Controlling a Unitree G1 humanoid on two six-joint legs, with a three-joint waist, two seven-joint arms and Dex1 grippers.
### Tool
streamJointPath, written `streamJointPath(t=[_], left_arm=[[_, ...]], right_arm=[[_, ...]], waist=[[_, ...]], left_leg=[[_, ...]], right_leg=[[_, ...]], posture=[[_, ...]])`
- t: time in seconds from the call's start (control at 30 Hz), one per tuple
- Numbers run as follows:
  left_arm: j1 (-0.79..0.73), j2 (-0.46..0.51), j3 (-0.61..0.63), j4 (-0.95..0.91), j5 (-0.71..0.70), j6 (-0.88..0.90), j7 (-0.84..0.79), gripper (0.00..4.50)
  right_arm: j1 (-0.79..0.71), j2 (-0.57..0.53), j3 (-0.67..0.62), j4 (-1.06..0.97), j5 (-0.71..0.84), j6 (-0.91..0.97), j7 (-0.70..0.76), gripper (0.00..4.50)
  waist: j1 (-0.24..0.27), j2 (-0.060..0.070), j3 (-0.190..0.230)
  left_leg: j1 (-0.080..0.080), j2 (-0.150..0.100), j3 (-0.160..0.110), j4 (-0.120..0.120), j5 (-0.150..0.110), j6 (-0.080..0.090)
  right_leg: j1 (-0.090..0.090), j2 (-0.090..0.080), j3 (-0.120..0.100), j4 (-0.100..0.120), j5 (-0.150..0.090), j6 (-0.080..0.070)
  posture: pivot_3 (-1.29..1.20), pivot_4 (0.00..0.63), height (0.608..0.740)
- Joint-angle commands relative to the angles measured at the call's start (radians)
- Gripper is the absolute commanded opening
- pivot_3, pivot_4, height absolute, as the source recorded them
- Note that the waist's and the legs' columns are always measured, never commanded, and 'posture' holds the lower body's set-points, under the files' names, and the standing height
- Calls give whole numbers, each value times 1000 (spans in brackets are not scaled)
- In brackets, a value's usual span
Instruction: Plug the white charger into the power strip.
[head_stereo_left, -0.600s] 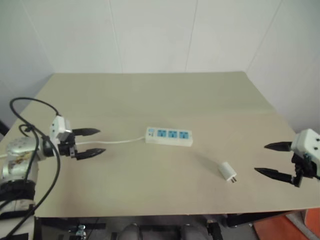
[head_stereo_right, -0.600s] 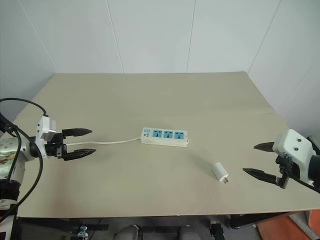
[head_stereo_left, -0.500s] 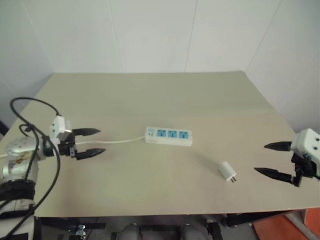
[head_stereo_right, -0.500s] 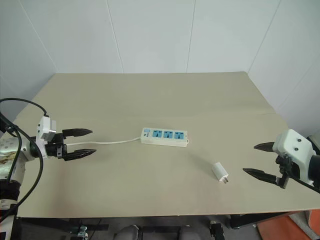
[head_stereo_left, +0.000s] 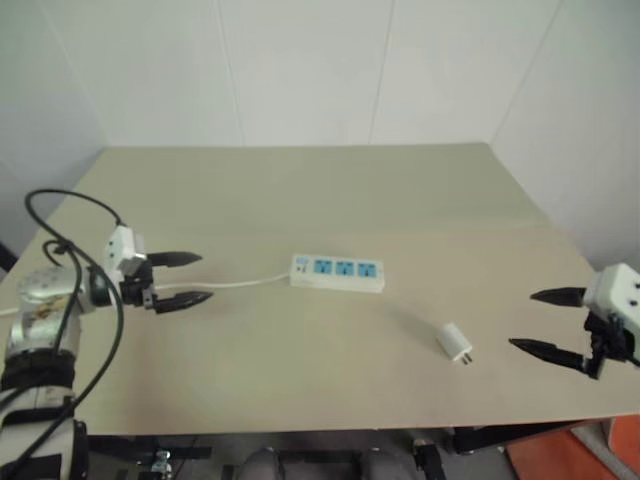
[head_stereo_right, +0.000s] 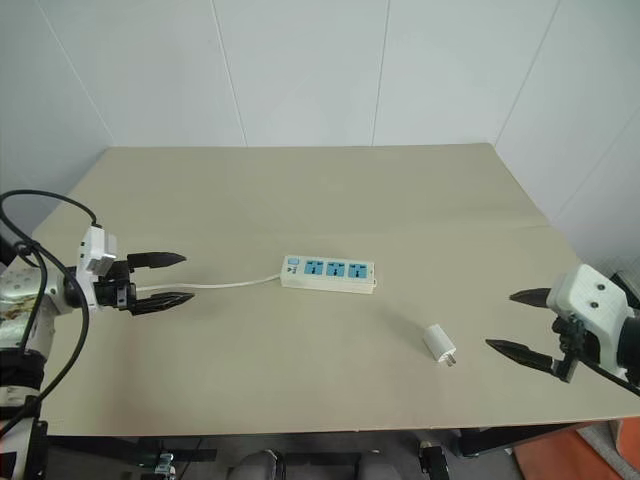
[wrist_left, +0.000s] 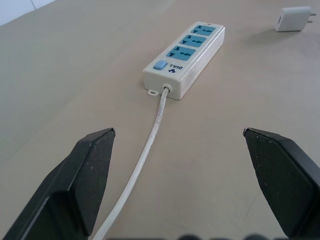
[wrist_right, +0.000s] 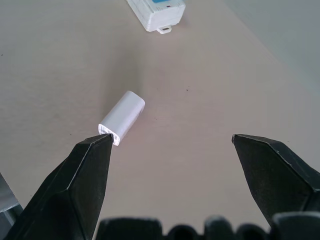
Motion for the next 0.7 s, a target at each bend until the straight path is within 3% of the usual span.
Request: streamJointPath(t=[0.03, 0.37, 0.5, 0.7], left_arm=[[-38, -3, -6, 23, 8, -30, -10, 4484], [-131, -94, -32, 237, 78, -203, 38, 4484], [-223, -161, -59, 407, 130, -289, 49, 4484], [-353, -271, -104, 620, 232, -376, 139, 4484]], right_arm=[[5, 4, -49, -32, 4, 13, -9, 4500], [-28, 21, -22, -100, 26, 42, -63, 4500], [-123, 39, 60, -170, 61, 87, -134, 4500], [-301, 139, 289, -328, 108, 193, -307, 4500]], waist=[[0, 0, 0], [1, 0, 0], [0, 0, 0], [0, -1, 0]], left_leg=[[0, 0, 0, 0, 0, 0], [0, 0, 0, 1, 0, 0], [0, -1, -1, 3, 0, 0], [-3, -1, -2, 3, 0, 0]], right_leg=[[0, 0, 0, 0, 0, 0], [0, 0, 0, 1, 0, 0], [1, 0, 0, 1, 0, 2], [0, 0, 0, 0, 2, 0]], posture=[[0, 150, 740], [0, 150, 740], [0, 150, 740], [0, 150, 740]])
